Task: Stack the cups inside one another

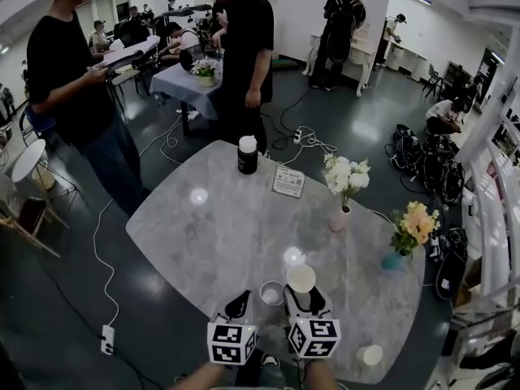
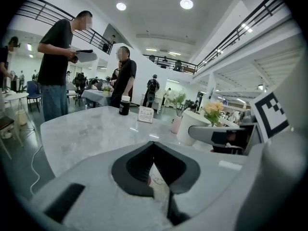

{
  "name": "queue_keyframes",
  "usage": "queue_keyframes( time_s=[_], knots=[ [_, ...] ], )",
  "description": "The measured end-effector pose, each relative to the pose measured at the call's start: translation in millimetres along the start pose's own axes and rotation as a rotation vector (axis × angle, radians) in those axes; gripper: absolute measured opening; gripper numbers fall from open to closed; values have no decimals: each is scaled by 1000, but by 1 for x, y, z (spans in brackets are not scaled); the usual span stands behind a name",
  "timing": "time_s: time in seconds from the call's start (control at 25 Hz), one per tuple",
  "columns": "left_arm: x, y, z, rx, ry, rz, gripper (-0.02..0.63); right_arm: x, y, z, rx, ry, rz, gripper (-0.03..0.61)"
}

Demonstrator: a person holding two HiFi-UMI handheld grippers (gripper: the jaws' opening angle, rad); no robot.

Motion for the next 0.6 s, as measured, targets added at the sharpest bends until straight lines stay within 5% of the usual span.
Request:
queue_keyframes(
  time_s=[0.6],
  knots=[
    [-28, 20, -25, -9, -83, -50, -3, -50, 19, 6, -44, -129, -26, 236]
  ],
)
Point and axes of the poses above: the fingertips, and each gripper's own axes: z forward along the fingers, x to its right, y out of its underside, the point moved 2 cm from there along -z, backward along the fingers, and after that the axes turned 12 degrees about -z, right-handed, at the moved point
